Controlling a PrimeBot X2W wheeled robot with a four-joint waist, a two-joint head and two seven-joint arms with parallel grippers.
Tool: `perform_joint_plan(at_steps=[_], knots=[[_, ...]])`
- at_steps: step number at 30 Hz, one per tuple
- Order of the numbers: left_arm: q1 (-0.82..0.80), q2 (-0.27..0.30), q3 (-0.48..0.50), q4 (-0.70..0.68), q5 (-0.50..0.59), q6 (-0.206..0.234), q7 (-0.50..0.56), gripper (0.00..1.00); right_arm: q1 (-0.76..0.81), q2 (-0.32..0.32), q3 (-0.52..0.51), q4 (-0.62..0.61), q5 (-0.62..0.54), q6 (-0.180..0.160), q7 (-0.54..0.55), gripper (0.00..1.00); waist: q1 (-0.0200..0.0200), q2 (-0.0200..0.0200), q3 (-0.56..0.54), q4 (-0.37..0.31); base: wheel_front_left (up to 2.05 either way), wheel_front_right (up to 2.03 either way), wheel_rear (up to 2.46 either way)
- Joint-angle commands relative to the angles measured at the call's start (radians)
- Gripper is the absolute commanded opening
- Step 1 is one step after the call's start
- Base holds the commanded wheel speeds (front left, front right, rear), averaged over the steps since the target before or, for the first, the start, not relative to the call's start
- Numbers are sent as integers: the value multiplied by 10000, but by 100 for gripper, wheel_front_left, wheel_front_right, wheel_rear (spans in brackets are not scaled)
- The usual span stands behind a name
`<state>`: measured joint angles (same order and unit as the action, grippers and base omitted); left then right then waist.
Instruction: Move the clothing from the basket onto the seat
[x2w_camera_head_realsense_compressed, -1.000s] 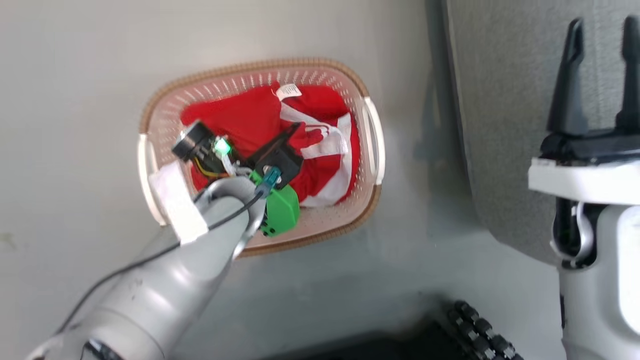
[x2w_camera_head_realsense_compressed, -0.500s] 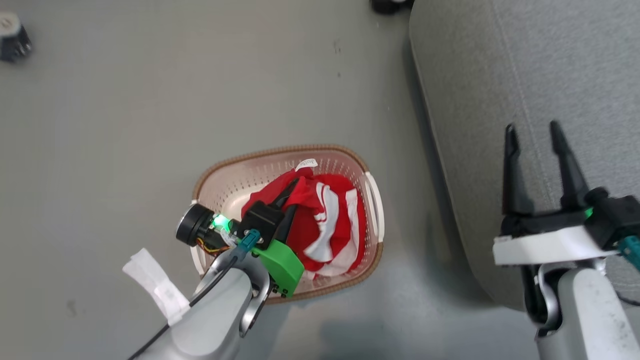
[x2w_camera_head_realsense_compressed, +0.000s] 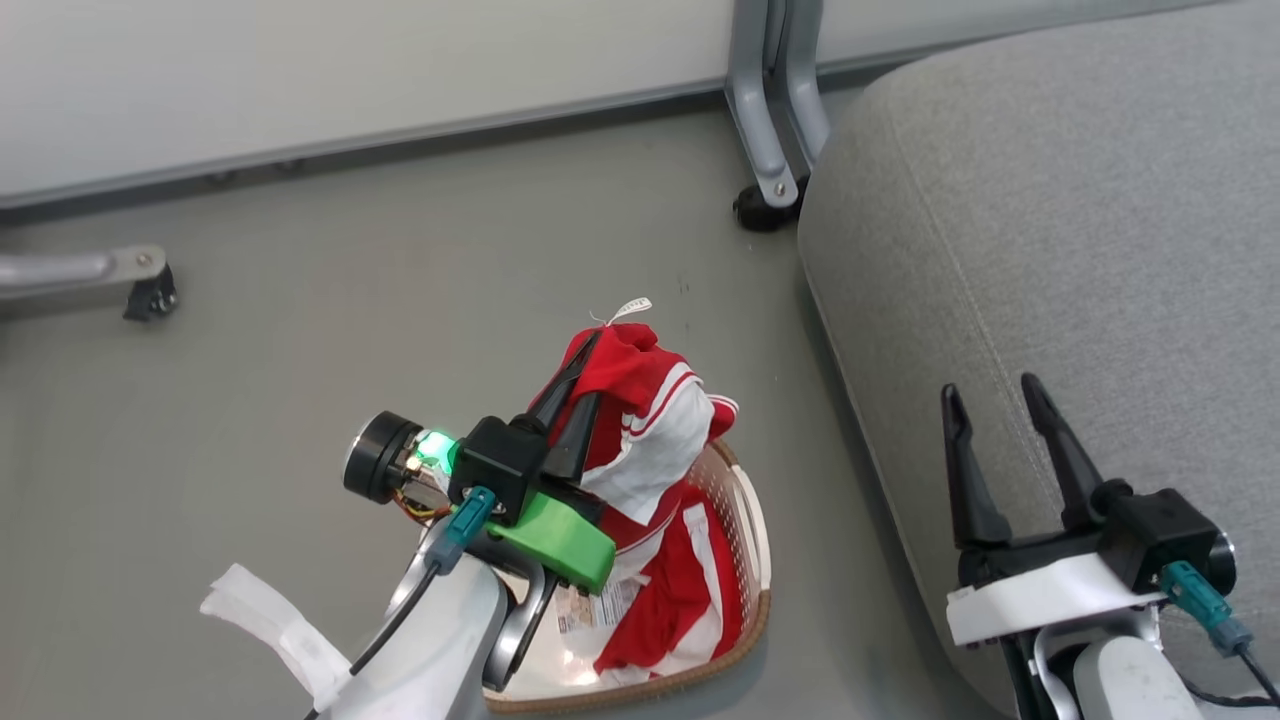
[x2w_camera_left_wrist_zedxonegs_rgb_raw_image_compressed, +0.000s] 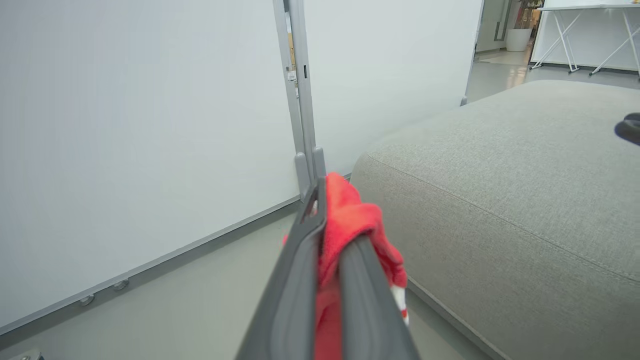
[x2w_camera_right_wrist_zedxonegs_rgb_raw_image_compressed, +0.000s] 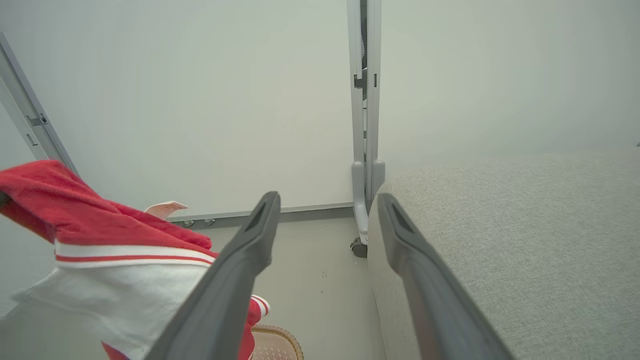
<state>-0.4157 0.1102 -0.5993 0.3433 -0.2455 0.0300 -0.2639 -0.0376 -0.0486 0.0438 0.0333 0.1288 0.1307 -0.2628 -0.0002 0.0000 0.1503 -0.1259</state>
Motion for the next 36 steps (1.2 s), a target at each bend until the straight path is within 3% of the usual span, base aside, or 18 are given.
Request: perform_joint_plan(at_steps=[1, 11, 21, 25, 36], knots=[[210, -18, 94, -176, 102, -66, -7, 0, 190, -32, 105, 35, 25, 1, -31, 100, 2, 0, -672, 14, 0, 0, 0], [197, -227, 307, -1110, 505, -406, -7, 0, 434, -83, 867, 151, -184, 1, -31, 100, 2, 0, -1196, 39, 0, 0, 0], [-90, -476, -385, -1071, 543, -941, -9, 0, -257, -834, 3212, 49, -349, 1, -31, 100, 2, 0, -1072, 209, 0, 0, 0], [-204, -525, -782, -984, 495, -1059, -9, 0, -655, -964, 3669, 51, -366, 1, -31, 100, 2, 0, -957, 281, 0, 0, 0], [-605, -592, -1841, -1096, 209, -1177, 15, 0, -1130, -1041, 3928, 1666, -373, 1, -31, 100, 2, 0, -1037, 522, 0, 0, 0]])
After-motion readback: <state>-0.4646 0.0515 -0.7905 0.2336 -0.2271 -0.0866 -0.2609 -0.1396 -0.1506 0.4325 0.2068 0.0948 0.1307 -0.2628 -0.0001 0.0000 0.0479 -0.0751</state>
